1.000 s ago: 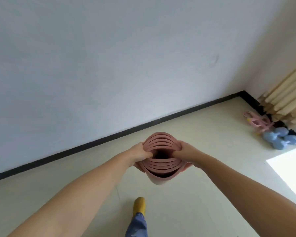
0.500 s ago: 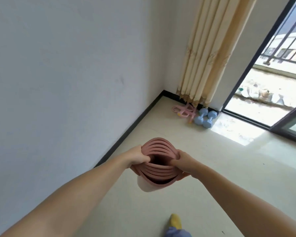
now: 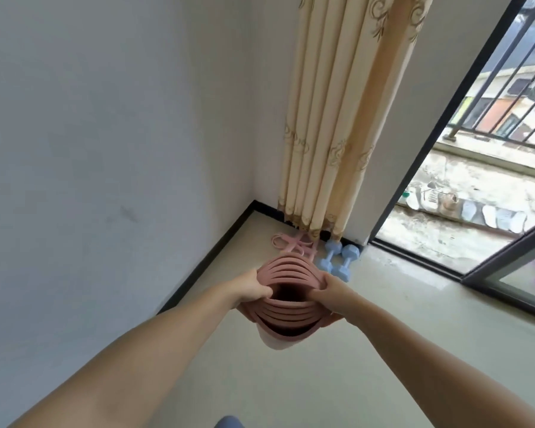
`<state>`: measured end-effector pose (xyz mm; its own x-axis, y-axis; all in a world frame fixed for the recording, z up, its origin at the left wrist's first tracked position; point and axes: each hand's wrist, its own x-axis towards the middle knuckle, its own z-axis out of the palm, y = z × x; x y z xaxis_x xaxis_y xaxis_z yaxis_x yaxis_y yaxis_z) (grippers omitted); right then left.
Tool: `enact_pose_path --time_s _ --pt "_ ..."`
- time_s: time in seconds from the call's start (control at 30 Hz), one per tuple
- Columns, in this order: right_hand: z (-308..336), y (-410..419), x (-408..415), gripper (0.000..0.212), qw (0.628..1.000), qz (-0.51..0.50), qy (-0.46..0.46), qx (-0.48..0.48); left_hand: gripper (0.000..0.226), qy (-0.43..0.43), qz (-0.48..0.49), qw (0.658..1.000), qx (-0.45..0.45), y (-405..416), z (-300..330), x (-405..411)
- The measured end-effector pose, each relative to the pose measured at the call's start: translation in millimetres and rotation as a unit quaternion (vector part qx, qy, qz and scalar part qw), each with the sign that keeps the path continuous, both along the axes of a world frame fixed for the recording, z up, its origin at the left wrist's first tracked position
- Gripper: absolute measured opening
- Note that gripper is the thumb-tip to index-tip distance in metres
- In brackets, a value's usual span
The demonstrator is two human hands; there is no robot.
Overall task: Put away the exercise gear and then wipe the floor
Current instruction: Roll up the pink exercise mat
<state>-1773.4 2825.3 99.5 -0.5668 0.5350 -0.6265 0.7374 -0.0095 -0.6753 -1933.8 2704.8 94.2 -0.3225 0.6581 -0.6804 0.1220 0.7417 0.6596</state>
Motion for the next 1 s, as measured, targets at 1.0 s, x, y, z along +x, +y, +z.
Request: enact_pose_path --time_s 1.0 --pt "-74.8 408.0 -446.4 0.045 0.998 -0.035 -0.004 -0.044 0.037 0.115 0.031 0.993 0.009 419.1 -57.2 -429.0"
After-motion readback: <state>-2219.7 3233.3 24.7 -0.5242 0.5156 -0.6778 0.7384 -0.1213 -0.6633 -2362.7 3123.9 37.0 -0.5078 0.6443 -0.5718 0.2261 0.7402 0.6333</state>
